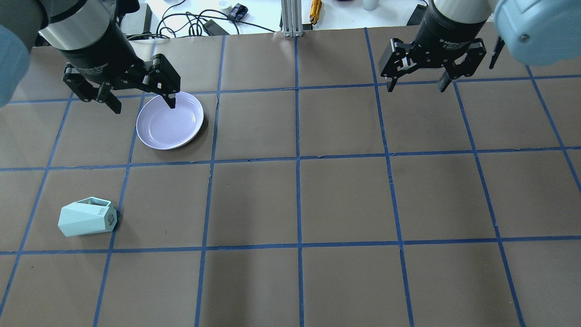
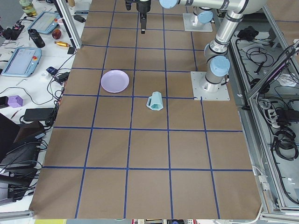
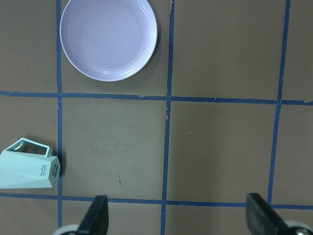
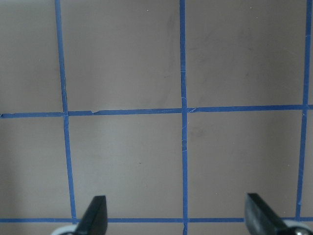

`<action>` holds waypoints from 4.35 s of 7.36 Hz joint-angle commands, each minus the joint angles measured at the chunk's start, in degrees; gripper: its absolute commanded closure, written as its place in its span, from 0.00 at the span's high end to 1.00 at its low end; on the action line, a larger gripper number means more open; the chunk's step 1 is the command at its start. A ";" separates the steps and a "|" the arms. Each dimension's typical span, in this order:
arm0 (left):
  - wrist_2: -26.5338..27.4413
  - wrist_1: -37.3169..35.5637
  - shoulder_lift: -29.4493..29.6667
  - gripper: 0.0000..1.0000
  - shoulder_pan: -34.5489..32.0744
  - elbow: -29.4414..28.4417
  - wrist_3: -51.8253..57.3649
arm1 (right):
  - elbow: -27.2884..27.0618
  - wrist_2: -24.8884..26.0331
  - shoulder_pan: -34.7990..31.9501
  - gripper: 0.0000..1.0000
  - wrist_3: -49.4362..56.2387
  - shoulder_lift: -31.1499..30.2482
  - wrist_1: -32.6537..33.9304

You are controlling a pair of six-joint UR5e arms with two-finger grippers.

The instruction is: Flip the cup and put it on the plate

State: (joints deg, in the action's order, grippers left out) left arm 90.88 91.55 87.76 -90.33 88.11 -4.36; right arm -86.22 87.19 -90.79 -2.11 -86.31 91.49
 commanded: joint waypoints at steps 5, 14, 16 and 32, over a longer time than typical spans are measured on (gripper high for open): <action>-0.88 -0.49 -0.05 1.00 0.07 0.22 -0.21 | 0.00 0.00 0.00 1.00 0.00 0.00 0.00; 0.00 -1.90 0.22 1.00 1.47 1.00 0.05 | 0.00 0.00 0.00 1.00 0.00 0.00 0.00; 0.00 -1.29 0.22 1.00 6.10 1.80 7.21 | 0.00 0.00 0.00 1.00 0.00 0.00 0.00; -16.43 -1.20 20.24 1.00 54.37 15.51 59.37 | 0.00 0.00 0.00 1.00 0.00 0.00 0.00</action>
State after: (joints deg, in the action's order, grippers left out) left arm 75.57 89.71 105.86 -37.62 102.85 54.05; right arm -86.22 87.19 -90.79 -2.11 -86.31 91.49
